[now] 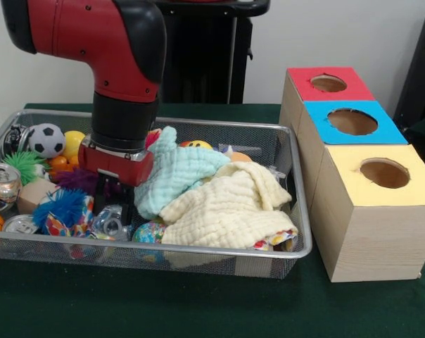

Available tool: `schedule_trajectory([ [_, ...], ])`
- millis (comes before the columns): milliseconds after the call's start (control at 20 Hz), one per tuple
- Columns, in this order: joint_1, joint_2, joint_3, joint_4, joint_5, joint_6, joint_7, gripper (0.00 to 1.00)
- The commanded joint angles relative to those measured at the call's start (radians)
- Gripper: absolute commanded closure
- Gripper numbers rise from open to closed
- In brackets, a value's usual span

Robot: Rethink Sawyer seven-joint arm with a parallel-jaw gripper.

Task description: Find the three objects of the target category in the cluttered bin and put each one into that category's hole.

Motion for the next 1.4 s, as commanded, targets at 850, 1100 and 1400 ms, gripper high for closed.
schedule_trajectory([
  [850, 0.091, -0.247, -0.009, 0.157, 0.118, 0.362, 0.016, 1.0],
  [1100, 0.133, -0.323, -0.055, 0.174, 0.101, 0.418, 0.008, 1.0],
  [1400, 0.1, -0.288, -0.029, 0.178, 0.104, 0.361, 0.0, 1.0],
])
